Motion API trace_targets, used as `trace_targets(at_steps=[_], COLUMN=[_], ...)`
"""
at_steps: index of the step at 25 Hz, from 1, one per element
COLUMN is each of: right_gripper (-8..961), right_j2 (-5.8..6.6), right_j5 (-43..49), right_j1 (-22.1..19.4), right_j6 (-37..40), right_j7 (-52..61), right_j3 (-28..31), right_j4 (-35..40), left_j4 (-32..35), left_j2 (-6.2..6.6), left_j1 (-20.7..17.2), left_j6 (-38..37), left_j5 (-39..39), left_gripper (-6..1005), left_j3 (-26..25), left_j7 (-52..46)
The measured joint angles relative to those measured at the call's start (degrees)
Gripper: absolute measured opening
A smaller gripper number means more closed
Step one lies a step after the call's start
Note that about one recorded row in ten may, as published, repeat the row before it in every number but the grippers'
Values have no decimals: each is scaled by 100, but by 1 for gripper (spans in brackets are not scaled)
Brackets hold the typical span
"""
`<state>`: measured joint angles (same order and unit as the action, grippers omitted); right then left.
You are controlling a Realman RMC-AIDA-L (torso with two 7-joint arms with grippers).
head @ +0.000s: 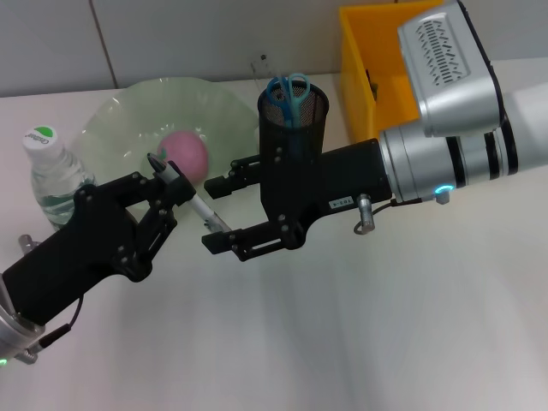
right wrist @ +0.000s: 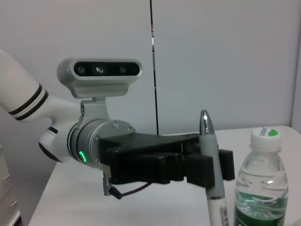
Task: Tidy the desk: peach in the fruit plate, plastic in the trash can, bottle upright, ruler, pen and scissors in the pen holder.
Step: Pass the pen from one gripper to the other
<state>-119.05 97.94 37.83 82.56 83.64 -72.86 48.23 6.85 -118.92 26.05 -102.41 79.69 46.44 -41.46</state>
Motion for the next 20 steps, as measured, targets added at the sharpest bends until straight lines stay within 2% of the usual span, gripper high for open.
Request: trace_targets(at_steps=[6,12,20], right_gripper=[696,696,696], right_j2=[-9,-11,-17], right_j5=[-66,-655,-1113], right_j1=[-237,-605,-694], right_j6=[-4,23,157], right_j7=[-183,-722,-1486], right_j3=[96,222,230], right_j4=[154,129,-363], left_j4=[0,-106,-391], left_j2=[1,1,9], left_j1=[-34,-87,-98], left_j6=[-67,-312,-342], left_j5=[-8,-16,-17], left_gripper=[145,146,146], left_j3=[-188,-753,-1599], left_j7=[-115,-491,-1491])
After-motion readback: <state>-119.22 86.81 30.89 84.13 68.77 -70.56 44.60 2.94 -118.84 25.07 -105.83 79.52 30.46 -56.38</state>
